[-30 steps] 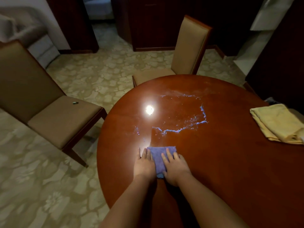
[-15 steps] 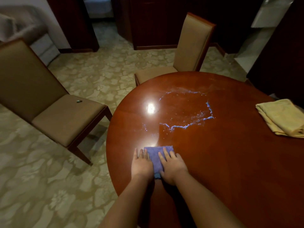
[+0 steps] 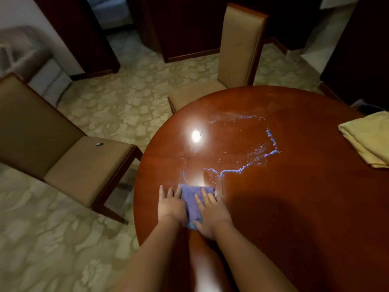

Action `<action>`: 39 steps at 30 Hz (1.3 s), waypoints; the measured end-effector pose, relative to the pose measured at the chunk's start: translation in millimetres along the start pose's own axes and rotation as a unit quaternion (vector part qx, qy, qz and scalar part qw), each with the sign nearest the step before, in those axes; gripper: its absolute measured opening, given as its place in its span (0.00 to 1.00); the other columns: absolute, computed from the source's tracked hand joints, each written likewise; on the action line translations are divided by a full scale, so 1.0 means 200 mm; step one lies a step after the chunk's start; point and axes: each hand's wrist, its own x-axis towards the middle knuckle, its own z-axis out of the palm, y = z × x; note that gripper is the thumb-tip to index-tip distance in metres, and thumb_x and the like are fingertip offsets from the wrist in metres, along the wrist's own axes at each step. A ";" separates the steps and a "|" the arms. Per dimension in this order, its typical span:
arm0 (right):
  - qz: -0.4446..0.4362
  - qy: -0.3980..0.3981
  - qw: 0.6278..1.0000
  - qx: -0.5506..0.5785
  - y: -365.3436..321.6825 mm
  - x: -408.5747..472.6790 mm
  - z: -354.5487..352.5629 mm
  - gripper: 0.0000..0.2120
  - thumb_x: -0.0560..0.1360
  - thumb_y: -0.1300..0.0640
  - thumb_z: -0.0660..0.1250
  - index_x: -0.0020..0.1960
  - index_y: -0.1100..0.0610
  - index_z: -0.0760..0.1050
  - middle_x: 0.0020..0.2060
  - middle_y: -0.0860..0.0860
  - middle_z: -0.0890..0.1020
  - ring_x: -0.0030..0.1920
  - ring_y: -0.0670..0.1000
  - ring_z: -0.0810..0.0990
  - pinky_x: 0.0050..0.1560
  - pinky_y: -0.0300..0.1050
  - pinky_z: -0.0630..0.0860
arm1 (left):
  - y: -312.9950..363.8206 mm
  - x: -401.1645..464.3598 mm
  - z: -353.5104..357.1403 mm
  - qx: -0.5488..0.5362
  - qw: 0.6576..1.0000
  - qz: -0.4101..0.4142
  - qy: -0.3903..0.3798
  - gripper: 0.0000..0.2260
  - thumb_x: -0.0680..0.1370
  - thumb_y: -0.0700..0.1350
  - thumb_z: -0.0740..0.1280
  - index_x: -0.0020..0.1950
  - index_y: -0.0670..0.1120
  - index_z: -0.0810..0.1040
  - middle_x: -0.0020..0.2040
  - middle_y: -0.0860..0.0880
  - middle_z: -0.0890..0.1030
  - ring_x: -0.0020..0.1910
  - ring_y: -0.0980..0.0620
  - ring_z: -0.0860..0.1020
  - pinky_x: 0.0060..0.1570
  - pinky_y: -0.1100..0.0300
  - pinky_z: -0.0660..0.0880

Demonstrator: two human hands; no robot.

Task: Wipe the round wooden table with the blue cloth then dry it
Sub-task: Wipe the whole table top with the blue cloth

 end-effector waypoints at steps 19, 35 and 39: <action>0.229 0.020 0.971 0.071 -0.10 0.42 -0.19 0.36 0.81 0.38 0.47 0.78 0.56 0.35 0.77 0.58 0.38 0.77 0.57 0.46 0.74 0.52 0.47 | -0.36 0.61 -0.15 0.054 0.964 0.209 0.154 0.30 0.80 0.53 0.55 0.78 0.43 0.50 0.79 0.44 0.46 0.77 0.44 0.48 0.73 0.42 0.40; 0.241 -0.001 0.970 0.035 -0.40 -0.06 0.09 0.33 0.82 0.41 0.43 0.78 0.58 0.35 0.77 0.54 0.38 0.77 0.55 0.37 0.74 0.50 0.38 | -0.27 0.12 0.20 0.069 0.958 0.230 0.156 0.27 0.82 0.50 0.48 0.78 0.41 0.47 0.79 0.44 0.46 0.78 0.46 0.45 0.73 0.43 0.40; 0.240 0.002 0.971 0.010 -0.45 -0.19 0.14 0.32 0.83 0.44 0.43 0.77 0.61 0.36 0.77 0.56 0.39 0.77 0.54 0.38 0.75 0.49 0.39 | -0.19 -0.03 0.28 0.081 0.953 0.236 0.172 0.25 0.83 0.47 0.47 0.78 0.40 0.46 0.78 0.42 0.46 0.78 0.45 0.44 0.74 0.44 0.41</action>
